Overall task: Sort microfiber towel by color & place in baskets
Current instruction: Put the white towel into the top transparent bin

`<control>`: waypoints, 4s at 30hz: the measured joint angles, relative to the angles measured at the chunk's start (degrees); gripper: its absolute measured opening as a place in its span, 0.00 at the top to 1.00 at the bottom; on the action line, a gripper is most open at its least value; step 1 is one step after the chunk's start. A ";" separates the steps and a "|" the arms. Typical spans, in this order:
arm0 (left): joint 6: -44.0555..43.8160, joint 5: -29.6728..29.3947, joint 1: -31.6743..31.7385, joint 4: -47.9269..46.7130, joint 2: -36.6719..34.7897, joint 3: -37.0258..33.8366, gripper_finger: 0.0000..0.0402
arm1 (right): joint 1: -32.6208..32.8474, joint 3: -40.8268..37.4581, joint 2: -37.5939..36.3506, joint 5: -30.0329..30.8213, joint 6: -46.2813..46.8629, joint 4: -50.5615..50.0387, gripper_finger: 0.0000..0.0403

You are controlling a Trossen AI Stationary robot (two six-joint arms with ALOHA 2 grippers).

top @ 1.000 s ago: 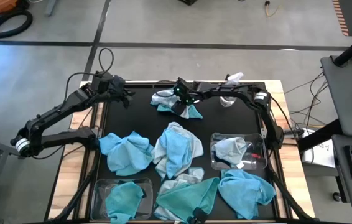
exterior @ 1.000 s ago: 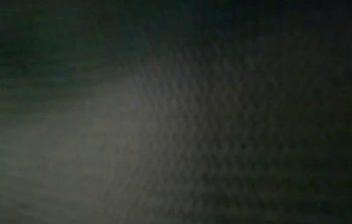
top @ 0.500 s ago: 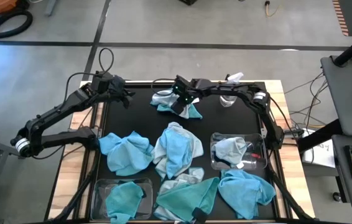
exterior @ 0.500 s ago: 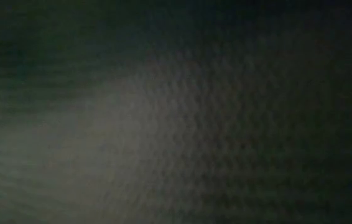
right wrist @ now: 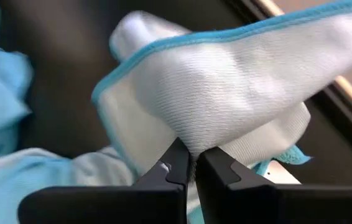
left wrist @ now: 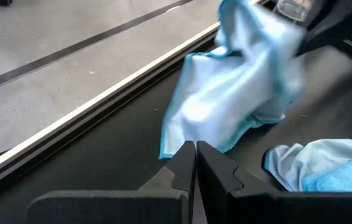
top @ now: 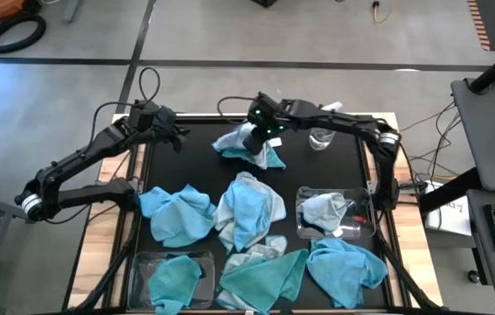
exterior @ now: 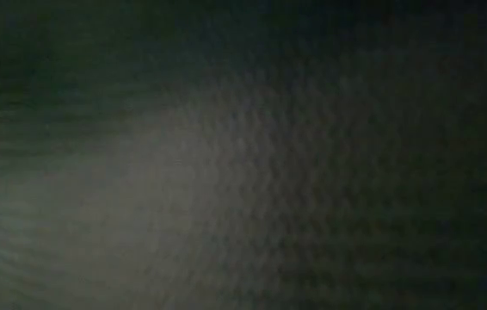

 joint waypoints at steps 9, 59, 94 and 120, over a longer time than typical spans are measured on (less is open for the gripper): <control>-0.02 0.00 0.00 0.00 0.02 0.00 1.00 | 4.24 0.00 -11.09 -0.08 3.51 -1.72 0.97; -0.23 -0.02 0.00 0.11 0.02 0.00 1.00 | 53.80 -5.04 -29.62 33.03 65.58 -46.99 0.97; -0.04 -0.02 0.00 0.55 0.02 0.00 1.00 | 59.79 -33.80 -29.91 5.17 94.60 -46.99 0.97; -0.04 -0.04 0.00 0.55 0.02 0.00 1.00 | 59.79 -39.87 -29.91 5.97 95.29 -46.16 0.90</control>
